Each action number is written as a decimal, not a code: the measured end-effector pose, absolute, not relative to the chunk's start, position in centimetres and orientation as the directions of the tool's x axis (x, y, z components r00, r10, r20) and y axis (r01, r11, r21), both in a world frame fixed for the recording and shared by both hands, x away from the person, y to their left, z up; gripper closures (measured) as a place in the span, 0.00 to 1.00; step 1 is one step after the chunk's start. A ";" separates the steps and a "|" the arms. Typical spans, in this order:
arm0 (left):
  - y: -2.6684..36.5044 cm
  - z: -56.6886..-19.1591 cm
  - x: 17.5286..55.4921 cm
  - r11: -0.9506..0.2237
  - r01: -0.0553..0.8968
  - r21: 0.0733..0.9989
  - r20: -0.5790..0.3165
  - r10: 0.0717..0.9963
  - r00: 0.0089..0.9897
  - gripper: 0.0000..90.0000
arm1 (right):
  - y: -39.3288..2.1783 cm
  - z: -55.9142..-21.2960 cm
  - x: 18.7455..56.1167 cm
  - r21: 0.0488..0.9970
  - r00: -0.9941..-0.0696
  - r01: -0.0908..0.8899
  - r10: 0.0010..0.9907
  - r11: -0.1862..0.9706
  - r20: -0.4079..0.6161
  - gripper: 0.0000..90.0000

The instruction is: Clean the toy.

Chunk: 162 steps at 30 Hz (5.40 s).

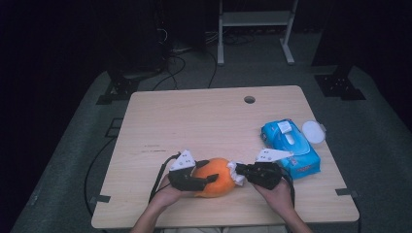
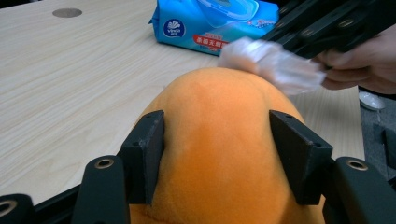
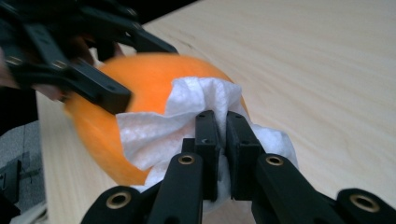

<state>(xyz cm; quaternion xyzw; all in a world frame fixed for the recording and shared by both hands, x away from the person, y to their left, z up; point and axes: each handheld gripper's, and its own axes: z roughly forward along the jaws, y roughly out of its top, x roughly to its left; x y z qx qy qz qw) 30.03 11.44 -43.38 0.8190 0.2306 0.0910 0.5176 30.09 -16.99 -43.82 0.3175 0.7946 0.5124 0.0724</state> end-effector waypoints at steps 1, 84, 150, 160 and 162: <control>11.4 -43.4 30.0 -0.358 0.284 0.889 -0.089 0.473 0.877 0.43 | -17.1 -44.2 30.3 0.851 -0.781 0.448 0.584 0.274 0.223 0.93; 9.9 -43.8 29.2 -0.426 0.132 0.895 0.052 0.393 0.918 0.21 | -18.0 -42.8 29.9 0.882 -0.787 0.408 0.581 0.236 0.208 0.93; 8.6 -42.5 28.3 -0.444 0.128 0.887 0.056 0.379 0.924 0.40 | -14.2 -40.0 27.2 0.904 -0.875 0.238 0.482 0.356 0.041 0.93; 9.5 -43.9 30.2 -0.355 0.334 0.873 -0.153 0.450 0.880 0.11 | -17.1 -41.0 29.1 0.884 -0.822 0.330 0.561 0.331 0.097 0.93; 9.5 -44.1 30.0 -0.360 0.317 0.878 -0.138 0.444 0.885 0.24 | -16.8 -41.0 28.9 0.884 -0.823 0.321 0.562 0.341 0.083 0.93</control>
